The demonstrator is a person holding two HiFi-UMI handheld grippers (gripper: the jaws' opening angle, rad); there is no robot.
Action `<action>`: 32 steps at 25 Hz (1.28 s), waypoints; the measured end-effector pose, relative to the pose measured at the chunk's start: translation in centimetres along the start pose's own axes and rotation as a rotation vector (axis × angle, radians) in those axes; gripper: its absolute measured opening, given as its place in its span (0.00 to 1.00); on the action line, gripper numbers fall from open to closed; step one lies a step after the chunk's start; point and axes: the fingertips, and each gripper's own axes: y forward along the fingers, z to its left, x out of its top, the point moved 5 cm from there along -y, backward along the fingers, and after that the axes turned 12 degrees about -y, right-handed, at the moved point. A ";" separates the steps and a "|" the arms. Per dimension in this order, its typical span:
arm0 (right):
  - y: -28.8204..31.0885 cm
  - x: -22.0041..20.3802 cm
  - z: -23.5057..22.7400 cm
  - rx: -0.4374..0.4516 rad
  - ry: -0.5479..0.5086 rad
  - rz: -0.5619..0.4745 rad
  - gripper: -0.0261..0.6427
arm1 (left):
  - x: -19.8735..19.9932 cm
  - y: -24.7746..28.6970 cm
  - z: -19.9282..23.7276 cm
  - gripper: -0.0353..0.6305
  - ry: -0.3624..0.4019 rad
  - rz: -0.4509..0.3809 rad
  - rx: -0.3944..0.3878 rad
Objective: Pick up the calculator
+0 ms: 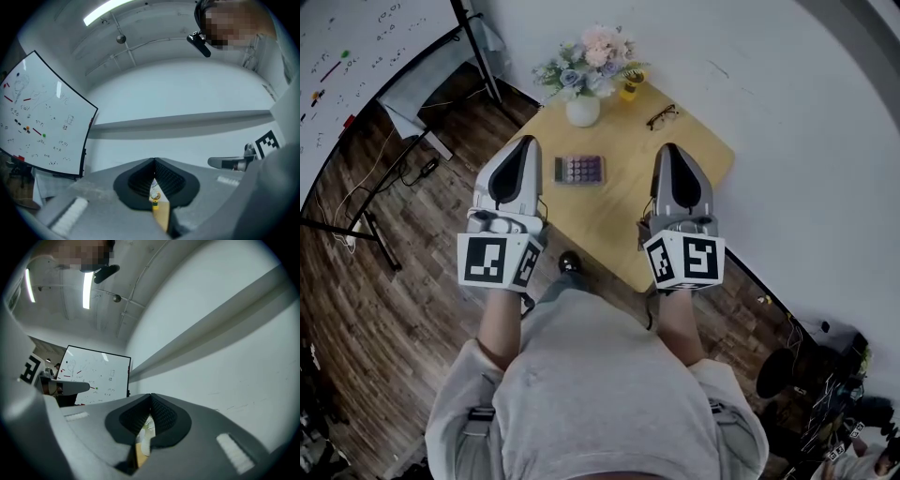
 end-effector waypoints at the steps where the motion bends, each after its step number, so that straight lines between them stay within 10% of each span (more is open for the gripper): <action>1: 0.6 -0.2 -0.2 0.000 0.001 0.001 0.04 | 0.0 0.6 0.3 0.06 0.001 0.001 0.000; 17: 10.1 -3.4 -0.5 0.031 0.024 0.046 0.04 | -1.1 7.4 6.4 0.06 0.002 0.037 0.030; 32: 15.0 -11.3 2.0 0.158 0.098 0.313 0.04 | -8.2 10.0 11.5 0.06 -0.082 0.246 0.092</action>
